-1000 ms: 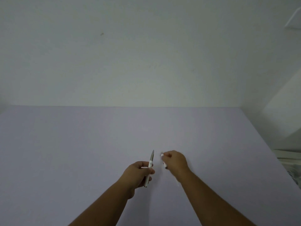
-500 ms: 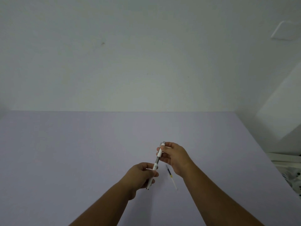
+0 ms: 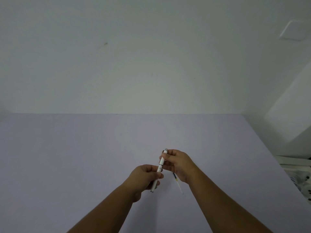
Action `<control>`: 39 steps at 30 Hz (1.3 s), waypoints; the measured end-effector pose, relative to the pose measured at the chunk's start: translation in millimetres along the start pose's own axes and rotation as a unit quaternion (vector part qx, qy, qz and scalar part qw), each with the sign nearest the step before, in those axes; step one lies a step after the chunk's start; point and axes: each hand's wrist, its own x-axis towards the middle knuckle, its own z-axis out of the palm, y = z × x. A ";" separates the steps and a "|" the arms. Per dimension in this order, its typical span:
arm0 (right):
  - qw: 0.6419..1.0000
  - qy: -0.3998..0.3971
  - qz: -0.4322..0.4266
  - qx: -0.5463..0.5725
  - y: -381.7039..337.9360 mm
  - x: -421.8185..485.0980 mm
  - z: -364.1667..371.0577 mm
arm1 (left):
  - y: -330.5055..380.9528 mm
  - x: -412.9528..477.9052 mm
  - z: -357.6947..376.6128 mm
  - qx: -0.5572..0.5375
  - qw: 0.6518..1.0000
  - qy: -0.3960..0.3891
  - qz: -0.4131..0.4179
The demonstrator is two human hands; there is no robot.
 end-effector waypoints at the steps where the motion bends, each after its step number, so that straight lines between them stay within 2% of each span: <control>1: 1.000 -0.003 -0.001 0.001 0.3 0.2 -0.3 | -0.4 0.1 -0.6 -0.003 1.000 -0.002 -0.002; 10: 1.000 0.016 -0.005 -0.012 5.6 7.0 0.1 | -4.0 9.3 -0.9 -0.023 1.000 -0.007 -0.017; 14: 0.990 0.099 -0.027 -0.093 7.4 15.0 -10.5 | -10.6 22.6 -0.8 -0.036 0.998 0.008 -0.042; 16: 0.959 0.158 -0.039 -0.232 12.5 18.4 -23.4 | -17.0 32.7 1.1 -0.029 0.998 0.025 -0.052; 19: 0.862 0.160 0.008 -0.480 28.8 19.9 -41.1 | -29.8 48.8 8.0 -0.005 0.997 0.060 -0.047; 21: 0.819 0.133 0.056 -0.556 43.7 17.6 -45.9 | -41.0 58.3 14.7 0.019 0.995 0.085 -0.046; 22: 0.814 0.125 0.075 -0.562 51.6 15.9 -46.6 | -46.9 62.2 17.6 0.030 0.993 0.100 -0.047; 29: 0.832 0.153 0.065 -0.529 86.4 14.1 -44.1 | -73.8 76.6 29.4 0.110 0.978 0.172 -0.042; 39: 0.863 0.141 0.046 -0.483 99.7 19.8 -27.3 | -80.7 79.4 39.8 0.131 0.972 0.192 -0.034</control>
